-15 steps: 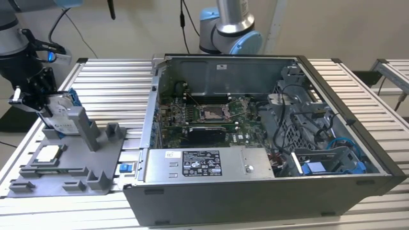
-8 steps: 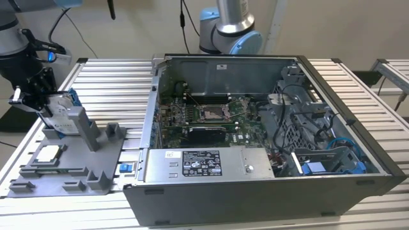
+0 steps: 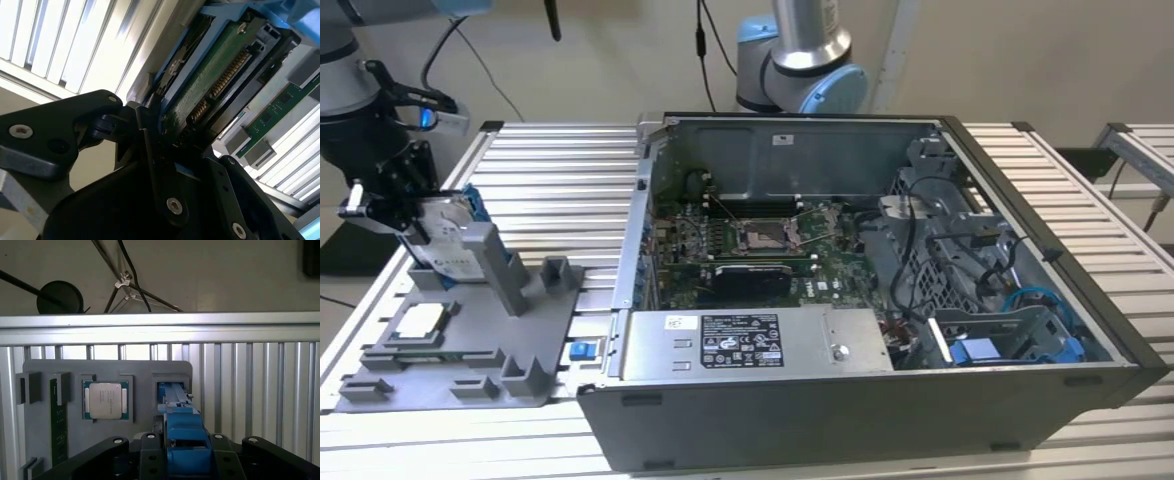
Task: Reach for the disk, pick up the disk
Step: 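Pick up the disk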
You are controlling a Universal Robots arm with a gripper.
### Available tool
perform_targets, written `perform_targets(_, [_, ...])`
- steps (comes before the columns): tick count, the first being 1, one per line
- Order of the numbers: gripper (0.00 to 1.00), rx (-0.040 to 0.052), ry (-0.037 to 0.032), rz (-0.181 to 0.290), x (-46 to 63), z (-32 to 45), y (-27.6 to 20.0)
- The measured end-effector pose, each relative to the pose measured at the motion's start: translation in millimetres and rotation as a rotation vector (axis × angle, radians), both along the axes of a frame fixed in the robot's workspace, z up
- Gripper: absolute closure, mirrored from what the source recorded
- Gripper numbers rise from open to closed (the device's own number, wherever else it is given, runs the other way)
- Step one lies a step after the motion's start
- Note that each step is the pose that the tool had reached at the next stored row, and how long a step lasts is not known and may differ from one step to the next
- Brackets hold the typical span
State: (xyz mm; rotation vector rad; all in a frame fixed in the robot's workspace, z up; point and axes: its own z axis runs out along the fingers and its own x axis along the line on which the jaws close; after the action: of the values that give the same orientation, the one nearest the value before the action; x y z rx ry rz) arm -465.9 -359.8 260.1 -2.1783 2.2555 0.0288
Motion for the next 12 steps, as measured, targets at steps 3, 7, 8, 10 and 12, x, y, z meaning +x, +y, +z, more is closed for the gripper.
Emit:
perform_targets(3, [1.0,0.0,0.0001,0.0,0.0,0.7,0.0])
perform_targets(7, [1.0,-0.0001,0.0003,0.0,0.0,2.4,0.0])
perform_targets(8, [1.0,-0.0001,0.0003,0.0,0.0,3.0,0.0])
perform_targets(10, [1.0,-0.0001,0.0003,0.0,0.0,4.2,0.0])
perform_targets(12, [1.0,-0.0001,0.0003,0.0,0.0,5.5,0.0])
